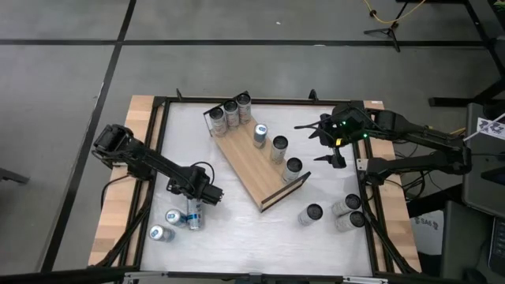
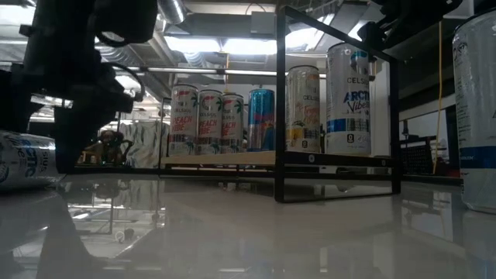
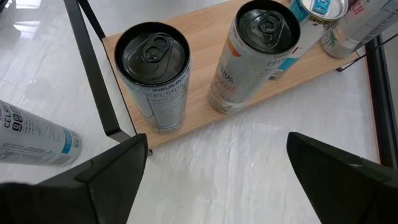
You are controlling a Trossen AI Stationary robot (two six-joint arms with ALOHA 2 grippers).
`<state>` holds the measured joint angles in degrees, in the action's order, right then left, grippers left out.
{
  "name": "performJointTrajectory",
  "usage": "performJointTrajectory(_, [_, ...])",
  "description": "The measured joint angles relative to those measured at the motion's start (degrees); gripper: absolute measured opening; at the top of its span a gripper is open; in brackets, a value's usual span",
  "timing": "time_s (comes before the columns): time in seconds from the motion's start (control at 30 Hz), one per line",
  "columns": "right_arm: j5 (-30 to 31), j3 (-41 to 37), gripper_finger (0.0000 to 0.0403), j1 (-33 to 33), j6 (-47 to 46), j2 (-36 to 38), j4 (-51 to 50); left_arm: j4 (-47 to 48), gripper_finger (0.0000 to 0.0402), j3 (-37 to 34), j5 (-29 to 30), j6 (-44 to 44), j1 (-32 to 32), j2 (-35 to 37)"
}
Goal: Place canned beverage on shelf
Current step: Put the left white-blue soda can on the shelf and align with the other white-blue soda can
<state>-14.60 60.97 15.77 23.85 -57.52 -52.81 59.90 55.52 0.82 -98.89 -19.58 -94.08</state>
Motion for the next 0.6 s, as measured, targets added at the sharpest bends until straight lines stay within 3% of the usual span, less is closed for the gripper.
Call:
performJointTrajectory(0.23, [0.01,0.0,0.0379,-0.01,0.01,0.0,-0.01,-1.19,0.038,-0.92,0.91,0.02,0.18,0.0])
performJointTrajectory(0.6, [0.0,0.01,0.0379,-0.01,0.01,0.02,-0.01,-1.47,0.0304,-0.93,1.41,0.04,0.16,0.0])
